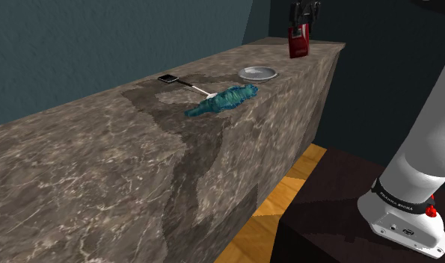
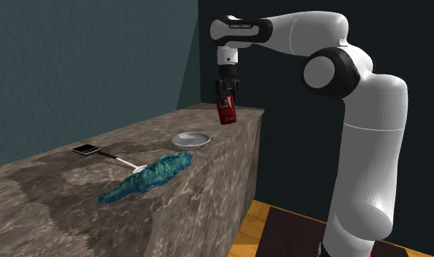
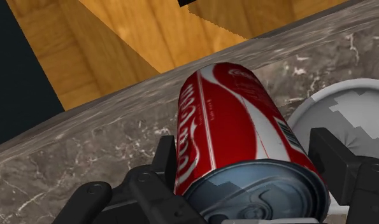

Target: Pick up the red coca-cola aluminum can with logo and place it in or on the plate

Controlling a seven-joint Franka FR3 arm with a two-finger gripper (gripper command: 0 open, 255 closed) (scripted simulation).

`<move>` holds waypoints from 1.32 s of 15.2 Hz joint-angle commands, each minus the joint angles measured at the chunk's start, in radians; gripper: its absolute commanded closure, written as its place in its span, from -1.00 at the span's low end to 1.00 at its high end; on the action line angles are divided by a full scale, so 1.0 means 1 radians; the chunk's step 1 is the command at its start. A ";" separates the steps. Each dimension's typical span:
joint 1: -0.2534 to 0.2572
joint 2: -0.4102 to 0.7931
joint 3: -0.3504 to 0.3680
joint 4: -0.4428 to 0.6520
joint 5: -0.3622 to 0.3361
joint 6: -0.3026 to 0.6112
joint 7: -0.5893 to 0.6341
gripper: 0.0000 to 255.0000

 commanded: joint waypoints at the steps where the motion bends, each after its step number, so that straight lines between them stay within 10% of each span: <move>1: -0.003 0.015 -0.002 0.048 0.006 -0.034 -0.001 1.00; 10: 0.063 0.175 0.058 0.324 0.069 -0.150 0.158 1.00; 15: 0.049 0.426 0.097 0.766 0.152 -0.337 0.267 1.00; 20: 0.113 0.274 0.089 0.435 0.099 -0.159 0.258 1.00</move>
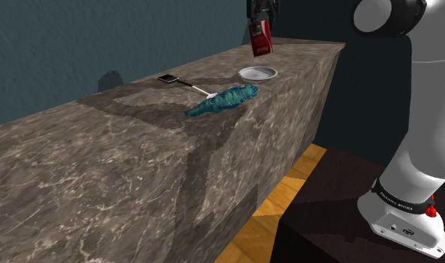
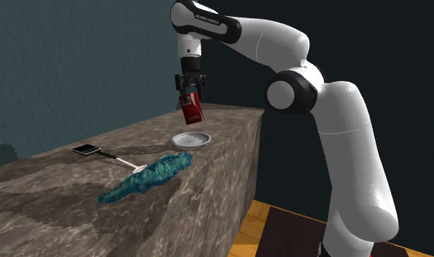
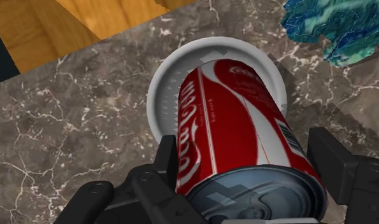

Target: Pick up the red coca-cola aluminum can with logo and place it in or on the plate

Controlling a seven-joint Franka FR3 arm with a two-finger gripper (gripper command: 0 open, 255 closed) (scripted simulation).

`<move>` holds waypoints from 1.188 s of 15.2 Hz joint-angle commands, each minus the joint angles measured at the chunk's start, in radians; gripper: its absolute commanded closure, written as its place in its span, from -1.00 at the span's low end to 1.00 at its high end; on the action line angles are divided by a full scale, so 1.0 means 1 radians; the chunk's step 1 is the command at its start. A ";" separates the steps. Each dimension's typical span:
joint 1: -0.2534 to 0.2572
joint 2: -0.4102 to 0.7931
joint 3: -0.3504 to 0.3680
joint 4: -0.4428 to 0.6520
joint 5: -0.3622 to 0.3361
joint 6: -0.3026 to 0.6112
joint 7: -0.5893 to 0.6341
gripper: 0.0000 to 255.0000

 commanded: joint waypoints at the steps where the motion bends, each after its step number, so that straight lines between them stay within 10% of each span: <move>1: 0.016 -0.039 -0.001 -0.091 -0.013 0.054 0.000 1.00; 18: 0.060 -0.163 0.003 -0.469 -0.053 0.311 0.000 1.00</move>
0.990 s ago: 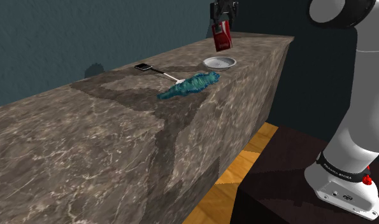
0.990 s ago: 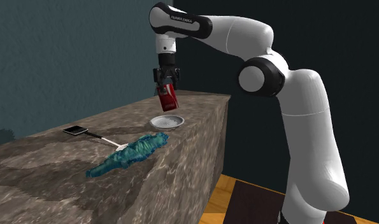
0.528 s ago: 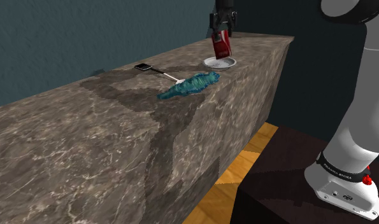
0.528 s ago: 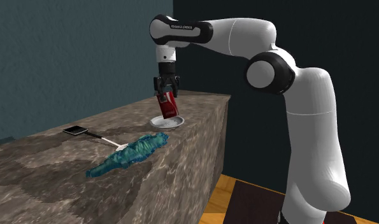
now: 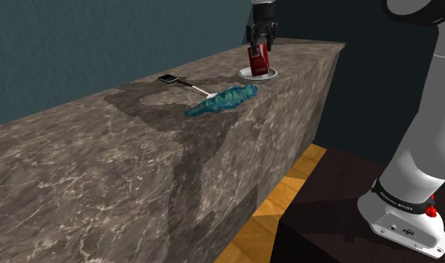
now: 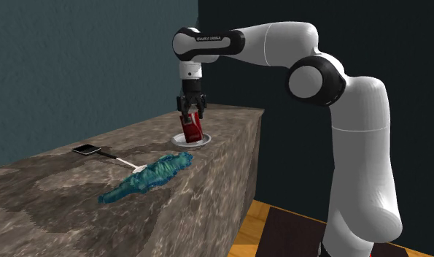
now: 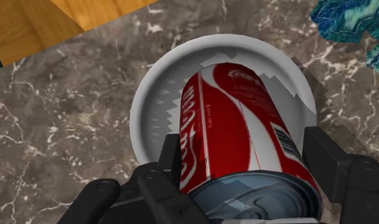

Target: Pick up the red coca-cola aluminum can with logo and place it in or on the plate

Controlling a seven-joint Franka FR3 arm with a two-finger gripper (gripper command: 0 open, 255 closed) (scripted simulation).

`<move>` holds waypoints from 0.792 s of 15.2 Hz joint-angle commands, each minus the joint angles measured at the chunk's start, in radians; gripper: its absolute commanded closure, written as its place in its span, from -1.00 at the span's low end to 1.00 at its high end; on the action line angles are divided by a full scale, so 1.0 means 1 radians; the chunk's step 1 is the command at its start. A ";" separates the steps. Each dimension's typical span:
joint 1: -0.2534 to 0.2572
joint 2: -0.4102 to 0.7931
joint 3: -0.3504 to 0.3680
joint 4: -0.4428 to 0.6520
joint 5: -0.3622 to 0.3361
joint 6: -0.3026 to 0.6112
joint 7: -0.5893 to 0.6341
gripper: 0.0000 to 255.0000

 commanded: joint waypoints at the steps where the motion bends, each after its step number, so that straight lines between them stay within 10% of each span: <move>1: 0.000 0.001 0.000 -0.006 -0.001 0.003 0.000 1.00; 4: 0.000 0.001 0.000 -0.006 -0.001 0.003 0.000 1.00; 5: 0.001 0.001 0.000 -0.006 -0.001 0.003 0.001 -1.00; 12: -0.013 0.041 -0.004 0.117 0.011 -0.082 -0.003 -1.00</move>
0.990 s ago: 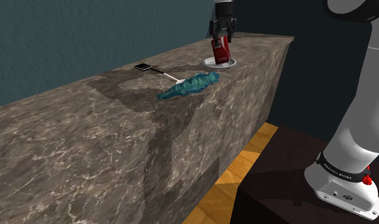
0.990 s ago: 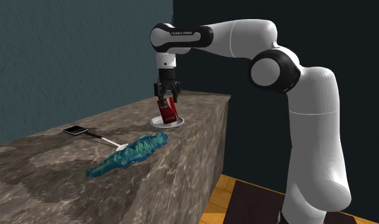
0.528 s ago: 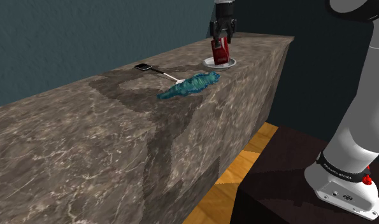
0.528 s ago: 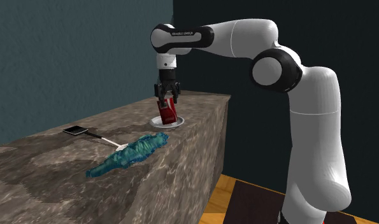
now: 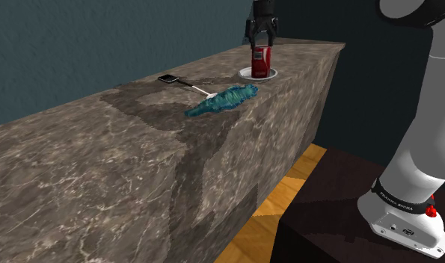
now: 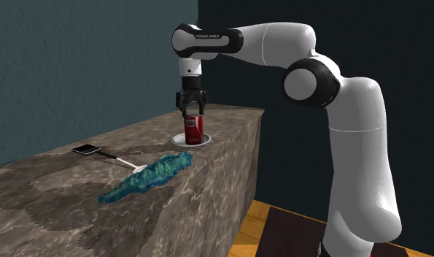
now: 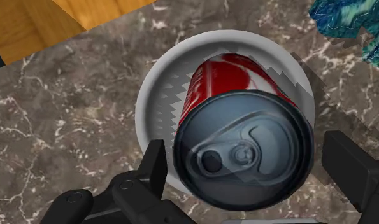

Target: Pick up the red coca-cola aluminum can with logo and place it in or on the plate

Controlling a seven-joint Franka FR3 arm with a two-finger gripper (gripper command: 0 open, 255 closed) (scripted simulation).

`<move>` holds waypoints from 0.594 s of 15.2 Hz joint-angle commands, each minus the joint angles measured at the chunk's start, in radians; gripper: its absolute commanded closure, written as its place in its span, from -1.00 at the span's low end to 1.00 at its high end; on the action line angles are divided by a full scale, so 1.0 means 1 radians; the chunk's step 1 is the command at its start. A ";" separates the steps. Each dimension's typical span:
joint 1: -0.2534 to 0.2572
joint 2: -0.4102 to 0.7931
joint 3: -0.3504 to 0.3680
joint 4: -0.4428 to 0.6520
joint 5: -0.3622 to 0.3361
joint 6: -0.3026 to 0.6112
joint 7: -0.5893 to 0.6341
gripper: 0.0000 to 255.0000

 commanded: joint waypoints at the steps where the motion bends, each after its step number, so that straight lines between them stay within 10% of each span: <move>1: -0.011 0.035 -0.002 0.117 0.011 -0.084 0.001 -1.00; 9: -0.020 0.059 -0.002 0.180 0.019 -0.123 0.000 -1.00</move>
